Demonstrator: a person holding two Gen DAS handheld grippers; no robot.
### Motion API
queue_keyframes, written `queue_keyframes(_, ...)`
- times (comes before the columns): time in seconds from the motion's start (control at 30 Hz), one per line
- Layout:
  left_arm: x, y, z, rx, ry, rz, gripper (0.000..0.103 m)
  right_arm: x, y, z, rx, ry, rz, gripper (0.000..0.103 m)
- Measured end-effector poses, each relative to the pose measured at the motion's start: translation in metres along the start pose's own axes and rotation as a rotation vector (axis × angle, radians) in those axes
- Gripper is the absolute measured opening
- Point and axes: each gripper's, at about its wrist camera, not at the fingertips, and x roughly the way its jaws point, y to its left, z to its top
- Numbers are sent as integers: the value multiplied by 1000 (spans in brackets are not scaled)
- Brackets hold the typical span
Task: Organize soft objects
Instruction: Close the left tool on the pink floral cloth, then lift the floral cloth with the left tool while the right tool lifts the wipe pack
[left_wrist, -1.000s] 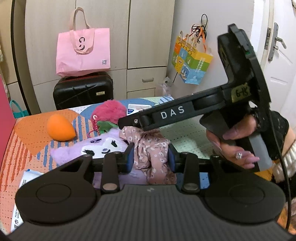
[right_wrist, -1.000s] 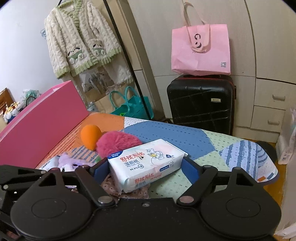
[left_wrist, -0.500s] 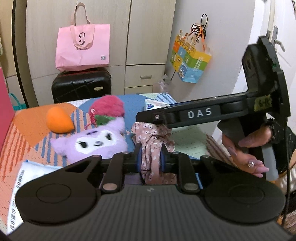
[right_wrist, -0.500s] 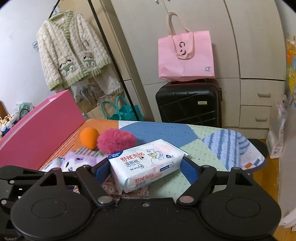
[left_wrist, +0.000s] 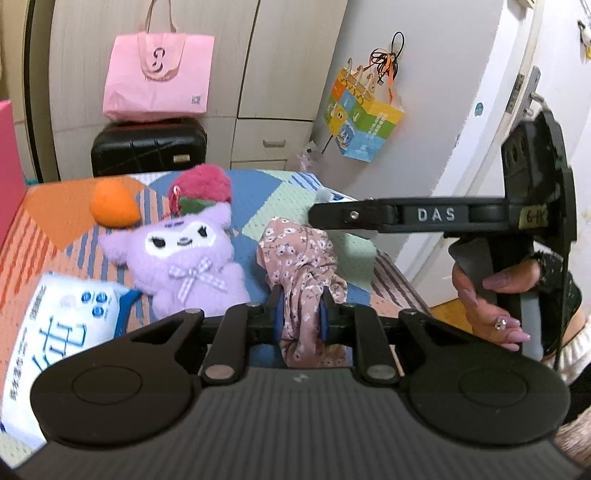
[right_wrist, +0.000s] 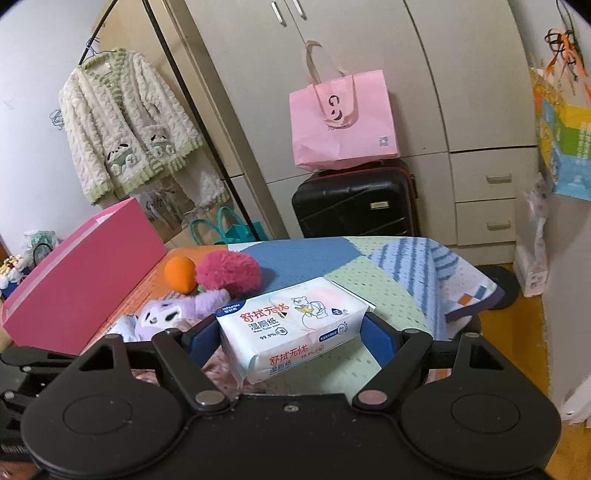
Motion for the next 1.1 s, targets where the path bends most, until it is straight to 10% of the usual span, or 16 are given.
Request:
queue_keyframes(0.9, -55, 7, -31, -26, 55, -24, 17, -50, 65, -51, -163, 35, -83, 85)
queue_keyframes(1.1, -51, 7, -32, -18, 52, -20, 36, -50, 68, -55, -172, 51, -92, 85)
